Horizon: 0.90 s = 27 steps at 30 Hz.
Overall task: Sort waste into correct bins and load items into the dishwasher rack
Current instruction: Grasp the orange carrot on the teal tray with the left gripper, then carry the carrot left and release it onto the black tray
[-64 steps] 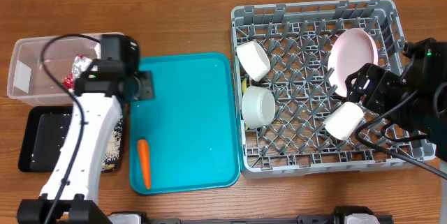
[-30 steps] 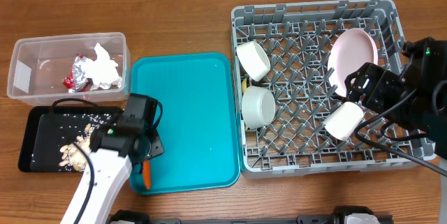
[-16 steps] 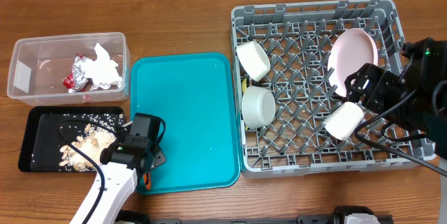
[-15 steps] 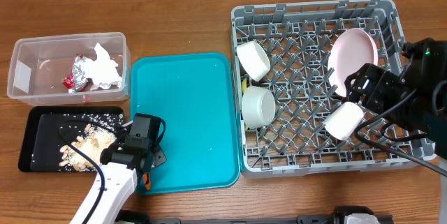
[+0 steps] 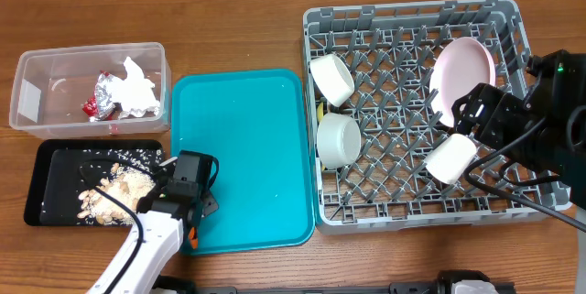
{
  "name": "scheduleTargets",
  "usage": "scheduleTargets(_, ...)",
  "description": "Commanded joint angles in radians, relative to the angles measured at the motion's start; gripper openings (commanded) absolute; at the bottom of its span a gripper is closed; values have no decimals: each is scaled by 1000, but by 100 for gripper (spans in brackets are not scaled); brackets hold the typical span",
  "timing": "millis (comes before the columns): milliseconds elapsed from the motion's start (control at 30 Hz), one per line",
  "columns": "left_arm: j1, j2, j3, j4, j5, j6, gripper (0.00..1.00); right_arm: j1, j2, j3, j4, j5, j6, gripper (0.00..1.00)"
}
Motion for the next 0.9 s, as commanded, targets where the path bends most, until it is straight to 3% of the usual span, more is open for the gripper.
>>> scheduleTargets(0, -4, 35, -6, 14, -27, -10, 36, -3, 1, 2, 2, 8, 2, 91)
scheduleTargets(133, -4, 68, -5, 27, -20, -10, 15, -3, 1, 2, 2, 9, 2, 91)
scheduleTargets(200, -4, 66, -1, 26, -19, -10, 11, -3, 1, 2, 2, 9, 2, 91)
scheduleTargets(467, -4, 7, 178, -180, -31, -9, 7, -3, 1, 2, 2, 9, 2, 91)
scheduleTargets(633, -3, -42, 341, -319, -194, -6, 11, -3, 1, 2, 2, 9, 2, 91)
scheduleTargets(767, 14, -55, 367, -320, -320, -19, 17, -3, 1, 2, 2, 9, 2, 91)
scheduleTargets(867, 80, -51, 367, -315, -341, -54, 15, -3, 1, 2, 1, 9, 1, 91)
